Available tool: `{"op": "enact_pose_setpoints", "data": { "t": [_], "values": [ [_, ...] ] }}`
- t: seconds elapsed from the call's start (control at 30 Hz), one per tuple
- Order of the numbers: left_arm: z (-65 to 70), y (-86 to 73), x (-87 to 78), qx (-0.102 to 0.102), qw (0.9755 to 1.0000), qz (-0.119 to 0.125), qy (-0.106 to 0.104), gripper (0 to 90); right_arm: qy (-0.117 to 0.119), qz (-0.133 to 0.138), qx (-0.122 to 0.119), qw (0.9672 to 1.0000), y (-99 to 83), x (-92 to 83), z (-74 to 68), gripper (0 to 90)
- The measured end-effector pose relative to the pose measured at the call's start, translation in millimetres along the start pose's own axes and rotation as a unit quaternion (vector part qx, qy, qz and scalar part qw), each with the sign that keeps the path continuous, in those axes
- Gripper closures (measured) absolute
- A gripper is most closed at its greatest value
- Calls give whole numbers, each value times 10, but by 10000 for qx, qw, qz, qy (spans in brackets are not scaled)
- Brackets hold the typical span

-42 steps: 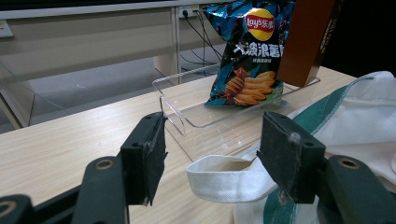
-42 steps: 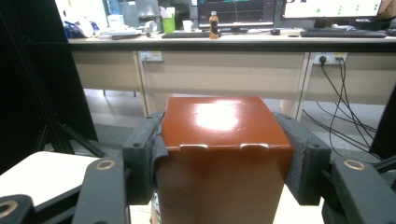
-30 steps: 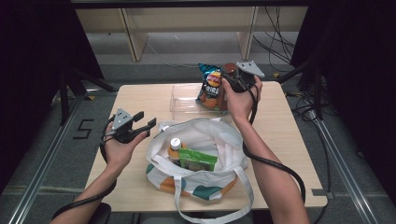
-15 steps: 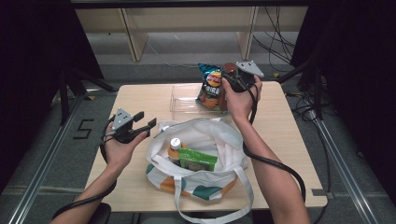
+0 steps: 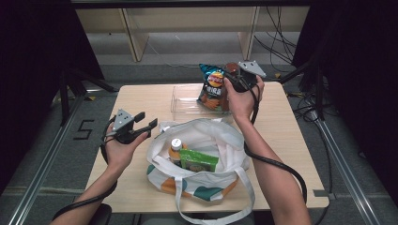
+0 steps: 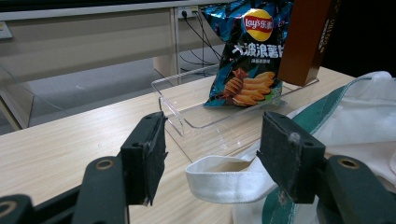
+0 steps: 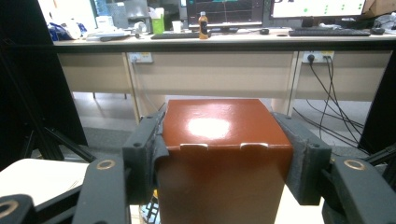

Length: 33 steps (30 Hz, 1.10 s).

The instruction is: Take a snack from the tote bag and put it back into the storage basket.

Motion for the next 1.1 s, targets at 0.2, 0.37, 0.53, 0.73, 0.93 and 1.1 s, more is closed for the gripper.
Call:
{"op": "enact_pose_setpoints", "data": {
  "t": [0.2,0.37,0.53,0.73,0.93,1.1],
  "values": [
    [1,1,1,9,10000,8,0,401,-36,35,-36,10000,-6,9,4,401],
    [1,3,-4,8,10000,9,-1,402,-57,28,-21,10000,-16,32,19,401],
    [0,2,-2,13,10000,7,-1,402,-39,90,-173,9998,-12,54,32,401],
    [1,2,-3,10,10000,10,0,402,-109,-7,-3,9999,-57,87,43,400],
    [2,4,-4,12,10000,14,-4,402,-143,-83,11,9999,-104,114,64,399],
    [-2,1,-6,14,10000,4,-5,402,-182,-150,0,9997,-171,135,90,398]
  ]
}}
Point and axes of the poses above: each handheld gripper's, and its own axes: x roughly forward along the jaws, y roughly out of its top, z roughly to its right, the point moved 5 cm from there along x, roughly forward along the jaws, and after that the axes turned 14 degrees about x, right-handed, at the moved point
